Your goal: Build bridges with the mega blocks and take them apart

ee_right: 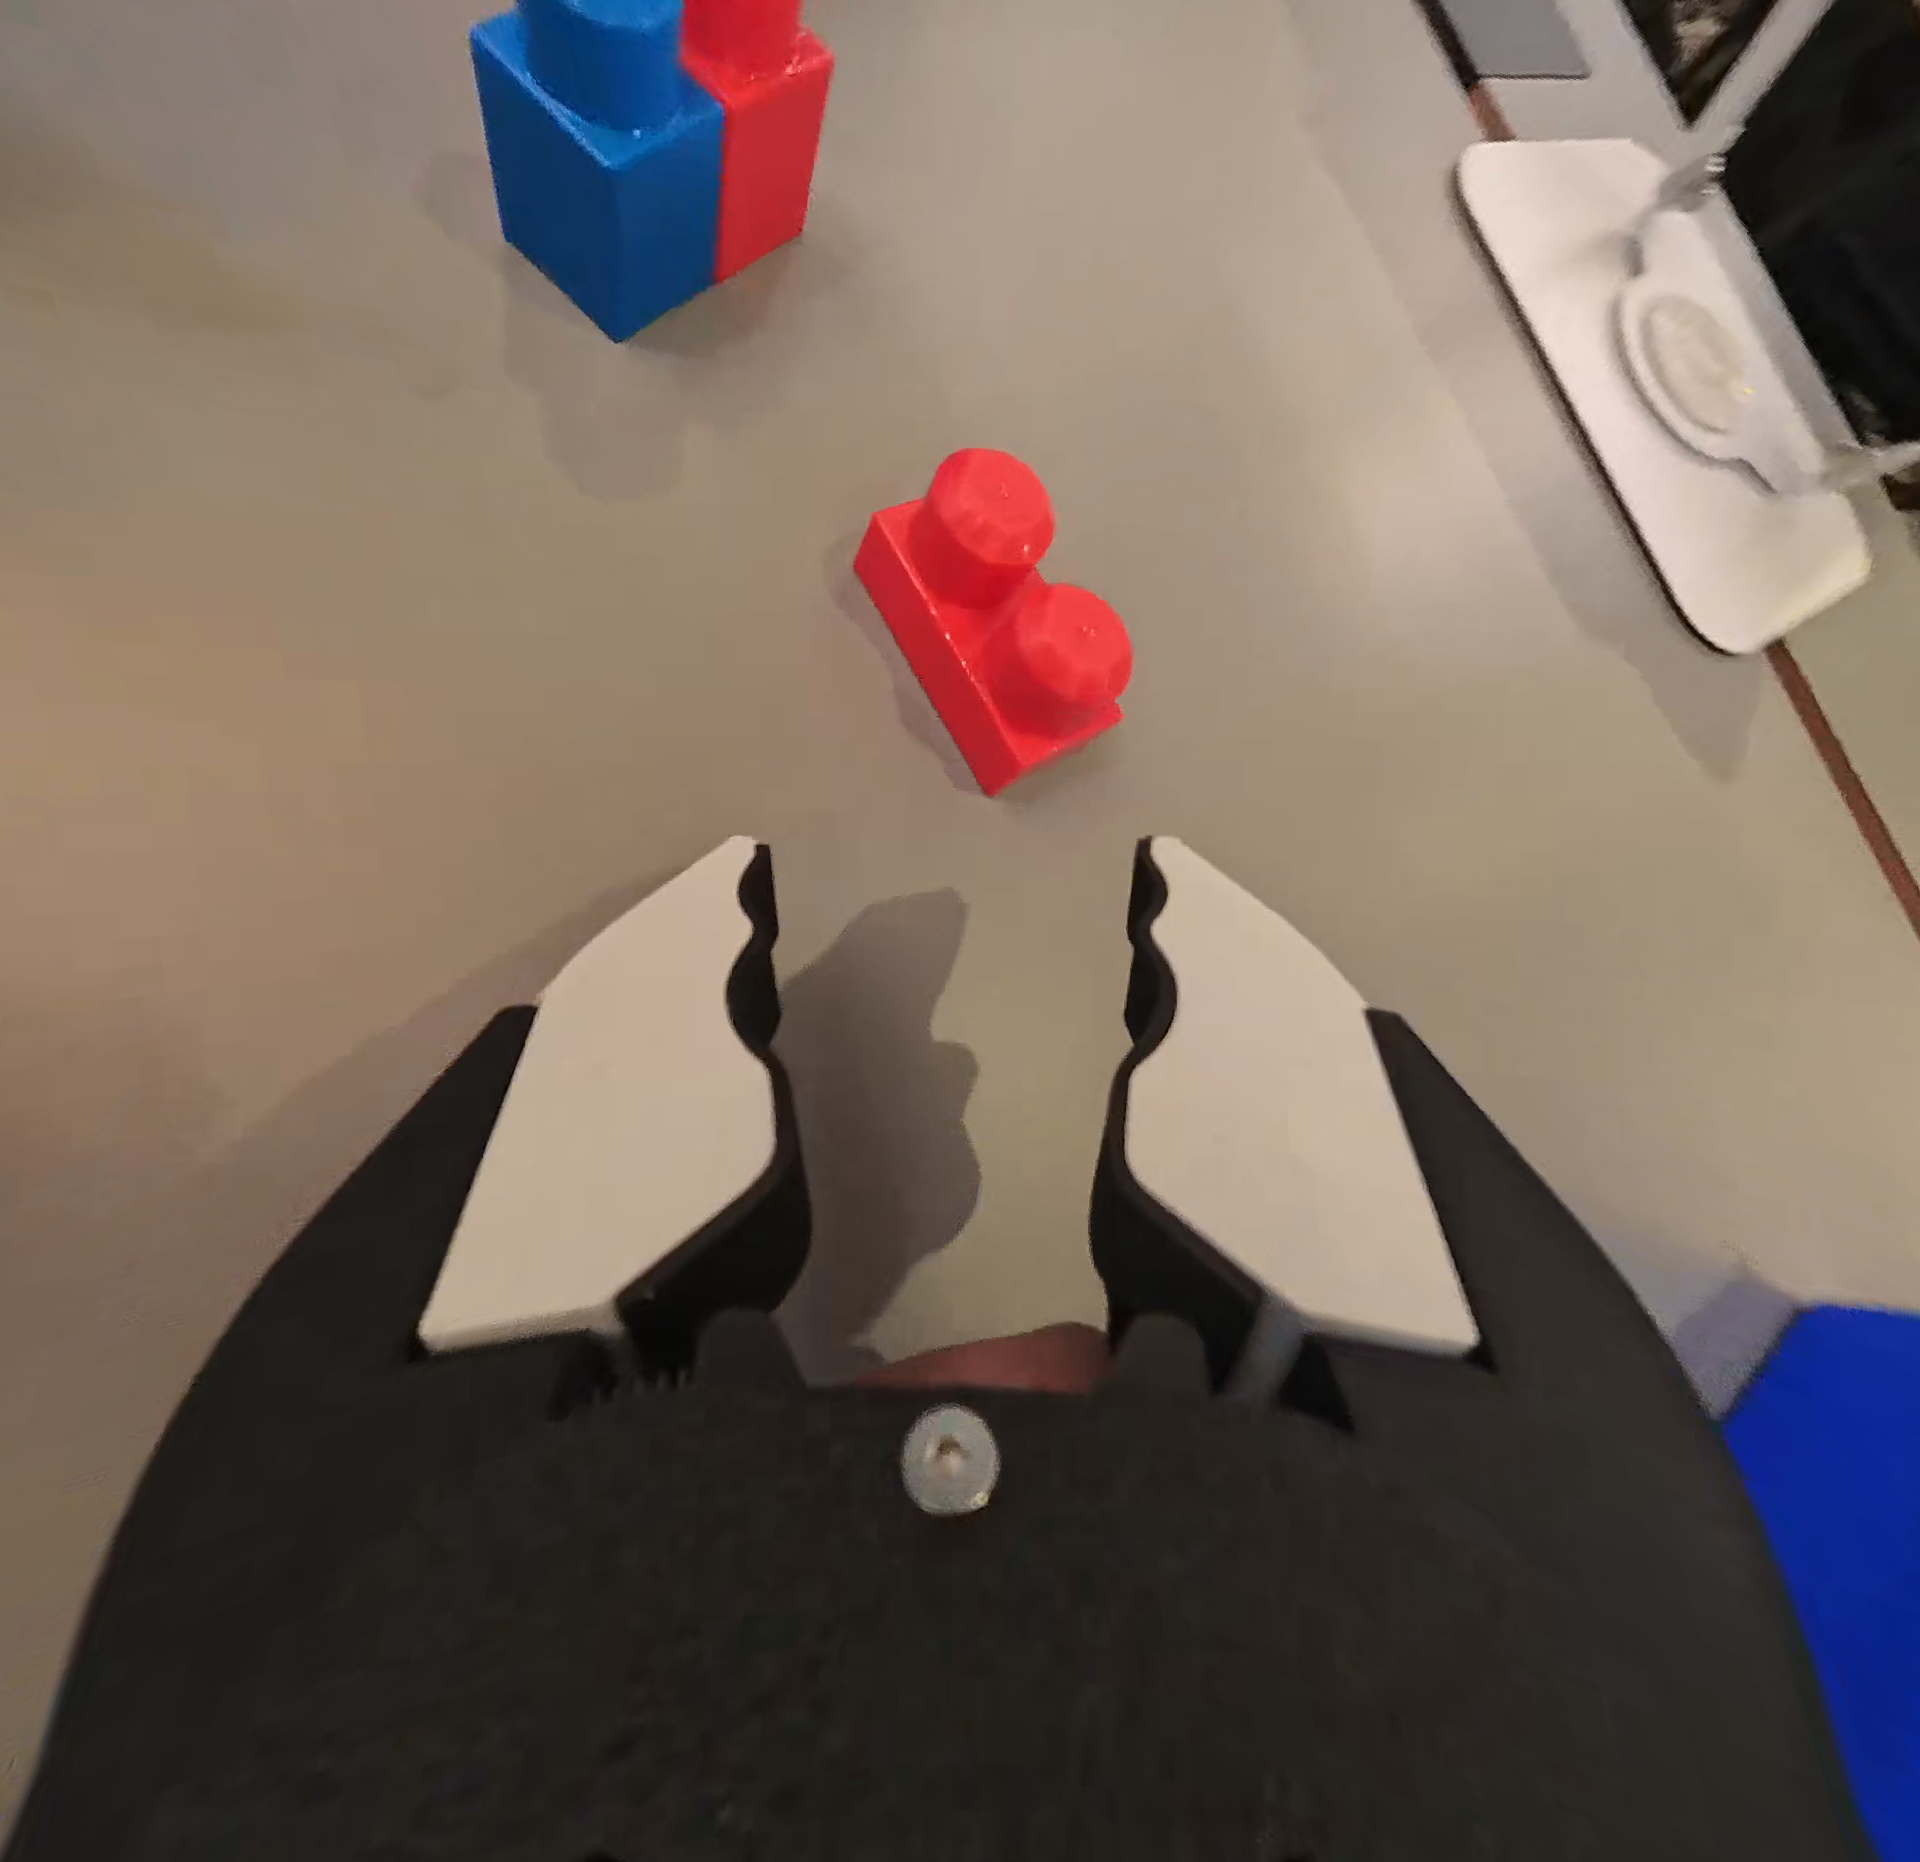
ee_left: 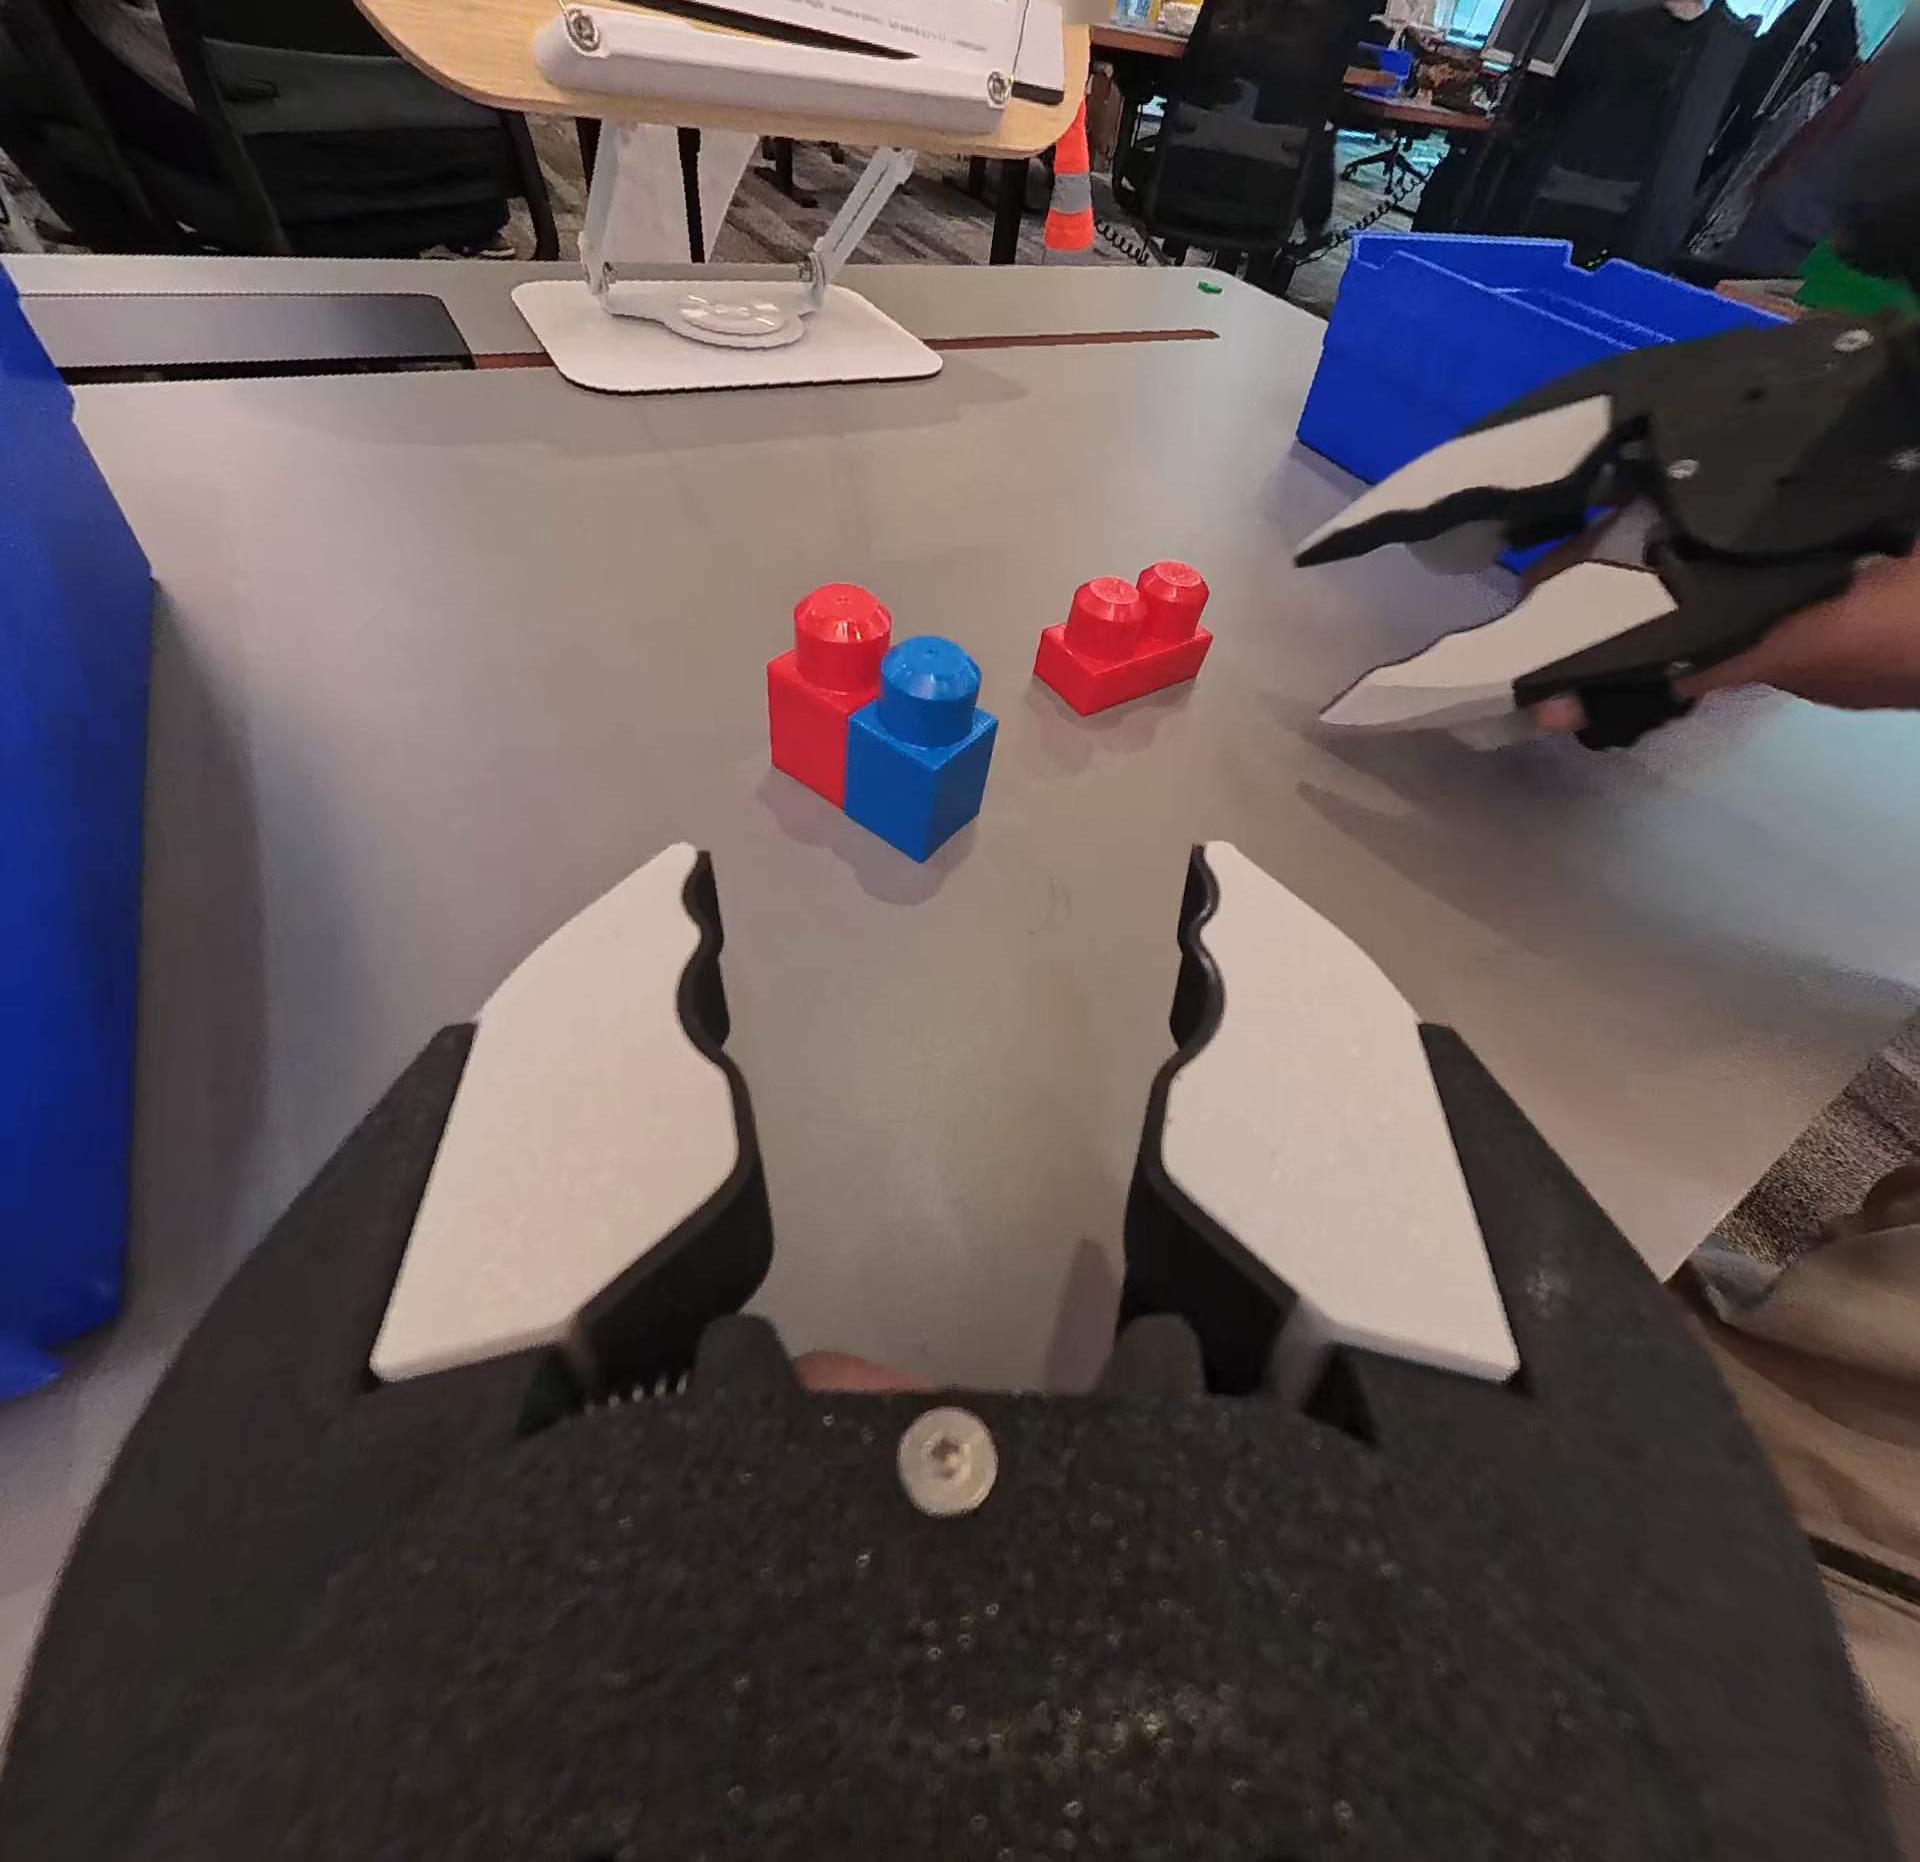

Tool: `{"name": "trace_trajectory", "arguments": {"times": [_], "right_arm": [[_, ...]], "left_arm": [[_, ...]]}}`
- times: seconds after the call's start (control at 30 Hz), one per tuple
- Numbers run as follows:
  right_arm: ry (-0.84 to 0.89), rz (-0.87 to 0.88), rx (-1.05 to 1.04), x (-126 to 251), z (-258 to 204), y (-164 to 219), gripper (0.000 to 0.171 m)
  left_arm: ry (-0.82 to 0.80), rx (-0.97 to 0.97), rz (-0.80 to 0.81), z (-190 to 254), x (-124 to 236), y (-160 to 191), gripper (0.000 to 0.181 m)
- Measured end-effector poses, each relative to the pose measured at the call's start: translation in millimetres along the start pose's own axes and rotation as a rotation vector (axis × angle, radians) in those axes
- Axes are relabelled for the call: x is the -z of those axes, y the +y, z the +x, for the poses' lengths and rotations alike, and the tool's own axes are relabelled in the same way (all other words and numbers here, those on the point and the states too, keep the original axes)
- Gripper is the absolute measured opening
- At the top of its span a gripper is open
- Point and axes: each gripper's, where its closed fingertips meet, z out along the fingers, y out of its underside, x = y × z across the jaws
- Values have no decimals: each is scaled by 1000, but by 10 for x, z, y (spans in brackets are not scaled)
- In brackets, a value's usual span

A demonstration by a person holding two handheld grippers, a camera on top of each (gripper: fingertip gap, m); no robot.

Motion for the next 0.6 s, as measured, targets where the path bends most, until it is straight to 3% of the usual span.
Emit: {"name": "trace_trajectory", "arguments": {"times": [0.33,0.6], "right_arm": [[-208,-48,96,-455,178,-32,61],[-333,-19,85,-578,170,-86,60]], "left_arm": [[9,-18,-31,29,-33,36,84],[22,-31,-64,59,-68,77,83]]}}
